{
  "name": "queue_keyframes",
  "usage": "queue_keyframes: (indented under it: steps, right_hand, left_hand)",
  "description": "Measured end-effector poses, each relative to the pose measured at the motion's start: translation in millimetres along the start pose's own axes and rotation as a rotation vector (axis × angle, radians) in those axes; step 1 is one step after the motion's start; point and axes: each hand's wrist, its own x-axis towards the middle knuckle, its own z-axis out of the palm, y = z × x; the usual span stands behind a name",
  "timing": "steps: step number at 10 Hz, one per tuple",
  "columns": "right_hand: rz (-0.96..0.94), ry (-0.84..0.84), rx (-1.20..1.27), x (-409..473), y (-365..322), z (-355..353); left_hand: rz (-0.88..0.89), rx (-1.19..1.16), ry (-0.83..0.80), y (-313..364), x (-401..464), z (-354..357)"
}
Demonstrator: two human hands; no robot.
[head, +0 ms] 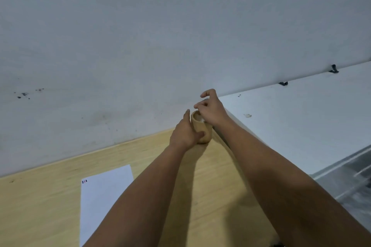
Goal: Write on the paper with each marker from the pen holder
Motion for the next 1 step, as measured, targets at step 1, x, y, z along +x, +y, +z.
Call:
queue_keyframes:
  steps: [1]
  right_hand:
    - [-0.089, 0.147, 0.068, -11.0, -12.3, -1.1]
  left_hand:
    - [0.045, -0.16, 0.039, 5.5, -31.7, -8.5]
